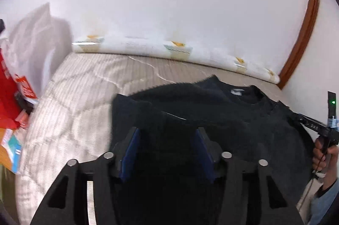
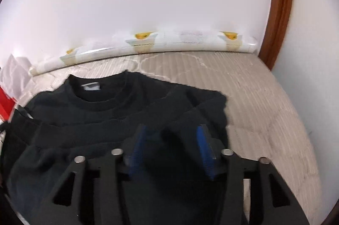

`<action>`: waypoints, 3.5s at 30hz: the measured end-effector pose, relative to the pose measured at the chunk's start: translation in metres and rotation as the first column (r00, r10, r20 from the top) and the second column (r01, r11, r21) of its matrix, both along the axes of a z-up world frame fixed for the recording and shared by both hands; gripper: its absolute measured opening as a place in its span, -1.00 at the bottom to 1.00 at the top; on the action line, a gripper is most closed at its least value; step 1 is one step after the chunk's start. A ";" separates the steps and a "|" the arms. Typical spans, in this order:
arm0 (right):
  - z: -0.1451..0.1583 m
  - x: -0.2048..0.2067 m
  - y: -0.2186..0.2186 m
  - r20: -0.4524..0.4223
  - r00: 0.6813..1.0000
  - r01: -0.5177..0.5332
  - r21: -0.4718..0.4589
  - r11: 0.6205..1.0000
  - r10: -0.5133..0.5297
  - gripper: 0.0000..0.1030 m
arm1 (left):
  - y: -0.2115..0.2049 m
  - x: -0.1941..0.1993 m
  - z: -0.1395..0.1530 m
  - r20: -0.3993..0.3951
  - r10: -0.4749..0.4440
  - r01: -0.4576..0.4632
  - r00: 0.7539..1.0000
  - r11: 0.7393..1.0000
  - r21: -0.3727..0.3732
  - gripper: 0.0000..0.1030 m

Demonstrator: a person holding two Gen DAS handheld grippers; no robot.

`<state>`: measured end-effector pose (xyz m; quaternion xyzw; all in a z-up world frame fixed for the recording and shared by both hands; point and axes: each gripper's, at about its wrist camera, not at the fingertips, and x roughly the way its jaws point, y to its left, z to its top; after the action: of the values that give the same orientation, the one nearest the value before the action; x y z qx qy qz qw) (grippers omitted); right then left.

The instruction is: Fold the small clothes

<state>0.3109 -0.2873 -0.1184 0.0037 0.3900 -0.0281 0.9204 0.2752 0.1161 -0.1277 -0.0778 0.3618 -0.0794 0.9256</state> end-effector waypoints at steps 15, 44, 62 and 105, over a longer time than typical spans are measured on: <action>-0.010 0.013 -0.020 -0.001 0.999 -0.043 0.015 0.999 0.043 -0.86 | 0.015 0.018 0.003 -0.014 0.022 -0.021 1.000 1.000 0.019 -0.81; -0.032 0.020 -0.047 -0.092 0.993 0.071 -0.036 0.997 -0.074 -0.23 | -0.016 0.049 -0.027 -0.120 0.079 -0.058 0.990 0.984 0.167 -0.30; -0.002 -0.097 -0.010 -0.062 0.998 0.023 -0.084 0.996 -0.029 -0.23 | 0.024 -0.074 -0.030 -0.115 0.011 0.004 0.993 0.992 0.130 -0.19; -0.037 -0.152 0.099 -0.115 0.992 -0.066 -0.197 0.978 0.044 -0.17 | 0.073 -0.167 -0.059 -0.109 -0.044 0.060 0.993 0.987 0.151 0.04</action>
<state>0.1586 -0.1880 -0.1558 -0.1013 0.4351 -0.0420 0.8937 0.1080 0.1888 -0.1862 -0.0007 0.4172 -0.0713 0.9060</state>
